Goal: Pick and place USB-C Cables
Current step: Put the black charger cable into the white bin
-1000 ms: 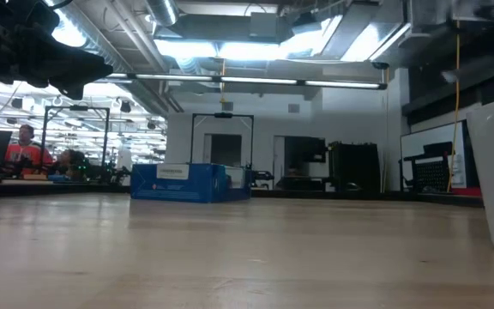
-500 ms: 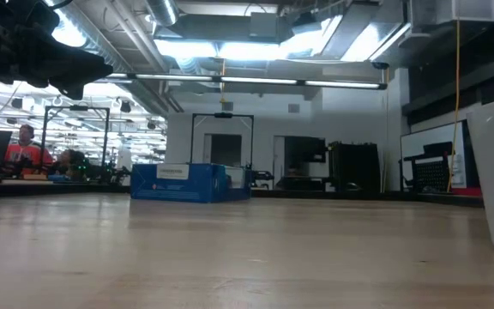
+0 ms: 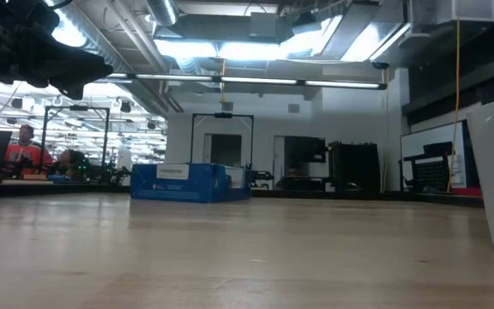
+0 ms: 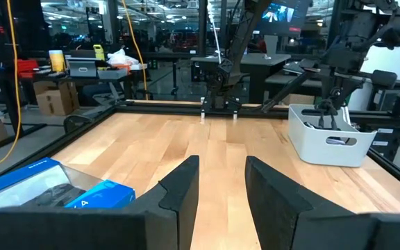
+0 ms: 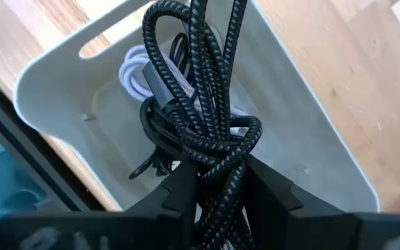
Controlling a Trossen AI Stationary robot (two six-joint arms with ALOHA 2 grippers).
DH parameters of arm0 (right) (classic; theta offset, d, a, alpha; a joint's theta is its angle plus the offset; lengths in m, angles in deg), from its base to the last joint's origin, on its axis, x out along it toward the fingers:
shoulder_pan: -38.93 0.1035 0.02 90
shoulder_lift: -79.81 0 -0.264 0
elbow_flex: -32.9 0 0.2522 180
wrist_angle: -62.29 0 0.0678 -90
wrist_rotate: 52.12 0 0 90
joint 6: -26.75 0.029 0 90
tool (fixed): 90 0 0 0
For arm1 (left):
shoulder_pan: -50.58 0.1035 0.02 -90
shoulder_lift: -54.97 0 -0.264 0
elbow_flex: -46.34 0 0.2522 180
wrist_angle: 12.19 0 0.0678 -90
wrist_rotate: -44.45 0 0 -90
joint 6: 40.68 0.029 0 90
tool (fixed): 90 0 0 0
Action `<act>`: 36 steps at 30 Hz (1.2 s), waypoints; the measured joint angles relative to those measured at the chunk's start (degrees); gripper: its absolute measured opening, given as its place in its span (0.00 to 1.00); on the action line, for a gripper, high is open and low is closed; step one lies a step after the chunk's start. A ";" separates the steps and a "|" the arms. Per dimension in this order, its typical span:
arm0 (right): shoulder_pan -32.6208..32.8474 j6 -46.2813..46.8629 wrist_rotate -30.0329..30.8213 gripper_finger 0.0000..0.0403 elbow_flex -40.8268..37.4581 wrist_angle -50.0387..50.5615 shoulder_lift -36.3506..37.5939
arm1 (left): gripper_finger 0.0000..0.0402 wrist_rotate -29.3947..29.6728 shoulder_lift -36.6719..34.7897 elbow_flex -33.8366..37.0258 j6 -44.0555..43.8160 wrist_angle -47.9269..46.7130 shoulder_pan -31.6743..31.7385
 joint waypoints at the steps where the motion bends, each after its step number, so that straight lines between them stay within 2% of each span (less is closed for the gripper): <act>1: 0.00 0.00 -0.46 0.23 0.00 -0.08 0.00 | 0.27 0.00 -0.01 0.00 -0.01 0.00 0.00; 5: 0.00 -0.20 -0.59 0.24 0.00 -0.30 0.00 | 0.27 0.00 0.00 0.00 0.00 0.00 0.00; 12: 0.00 -0.30 -0.59 0.58 0.00 -0.05 0.00 | 0.27 0.00 -0.01 0.00 0.00 0.00 0.00; 16: -0.02 -0.33 -0.63 0.69 0.00 1.42 0.00 | 0.27 0.00 -0.01 0.00 -0.01 0.00 0.00; 31: -0.02 0.20 -0.58 0.70 -0.02 2.06 -0.09 | 0.27 0.00 0.00 0.00 0.00 0.00 0.00; 36: -0.26 -9.68 2.08 0.70 0.99 3.02 -0.17 | 0.27 0.00 -0.02 0.00 0.00 0.04 0.00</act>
